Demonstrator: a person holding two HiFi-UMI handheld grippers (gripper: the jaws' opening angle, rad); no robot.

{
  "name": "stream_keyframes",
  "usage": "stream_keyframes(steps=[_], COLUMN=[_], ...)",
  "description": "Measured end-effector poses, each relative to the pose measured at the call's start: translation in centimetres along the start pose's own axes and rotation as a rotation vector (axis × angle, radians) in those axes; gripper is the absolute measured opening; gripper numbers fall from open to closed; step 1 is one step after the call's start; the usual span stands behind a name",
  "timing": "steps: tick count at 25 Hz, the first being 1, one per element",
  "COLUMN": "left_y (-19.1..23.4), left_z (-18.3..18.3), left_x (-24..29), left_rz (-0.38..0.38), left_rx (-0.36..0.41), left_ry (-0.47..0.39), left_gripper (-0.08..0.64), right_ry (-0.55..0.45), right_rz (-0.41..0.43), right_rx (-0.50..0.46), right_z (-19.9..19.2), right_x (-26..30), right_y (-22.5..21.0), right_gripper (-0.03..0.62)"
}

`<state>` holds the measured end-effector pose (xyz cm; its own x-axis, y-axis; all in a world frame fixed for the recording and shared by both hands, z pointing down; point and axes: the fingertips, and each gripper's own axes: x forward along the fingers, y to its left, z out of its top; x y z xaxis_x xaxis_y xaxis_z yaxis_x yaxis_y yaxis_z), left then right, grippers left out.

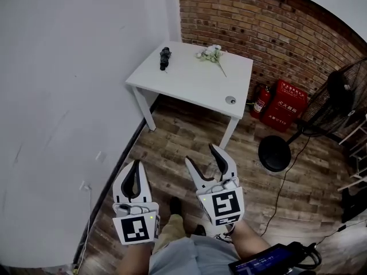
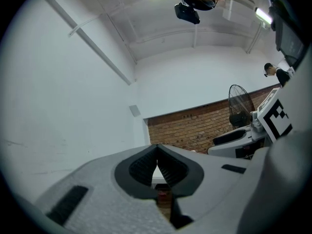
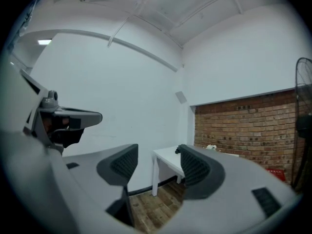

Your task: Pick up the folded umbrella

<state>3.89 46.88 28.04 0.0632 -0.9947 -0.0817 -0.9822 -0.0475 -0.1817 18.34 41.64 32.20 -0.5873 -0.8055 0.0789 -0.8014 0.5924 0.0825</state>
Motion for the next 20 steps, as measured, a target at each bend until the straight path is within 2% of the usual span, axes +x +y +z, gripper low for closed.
stream_keyframes(steps=[9, 20], left_y=[5.4, 11.0], left_z=[-3.2, -3.2], left_x=[9.5, 17.8], left_rz=[-0.041, -0.071], left_rx=[-0.008, 0.004], left_ry=[0.011, -0.040], left_gripper=[0.007, 0.007], right_ry=[0.005, -0.024], right_rz=[-0.065, -0.120], right_rx=[-0.006, -0.021], right_z=[-0.4, 2.2], right_x=[10.3, 19.7], right_y=[-2.0, -3.5], right_gripper=[0.290, 0.288])
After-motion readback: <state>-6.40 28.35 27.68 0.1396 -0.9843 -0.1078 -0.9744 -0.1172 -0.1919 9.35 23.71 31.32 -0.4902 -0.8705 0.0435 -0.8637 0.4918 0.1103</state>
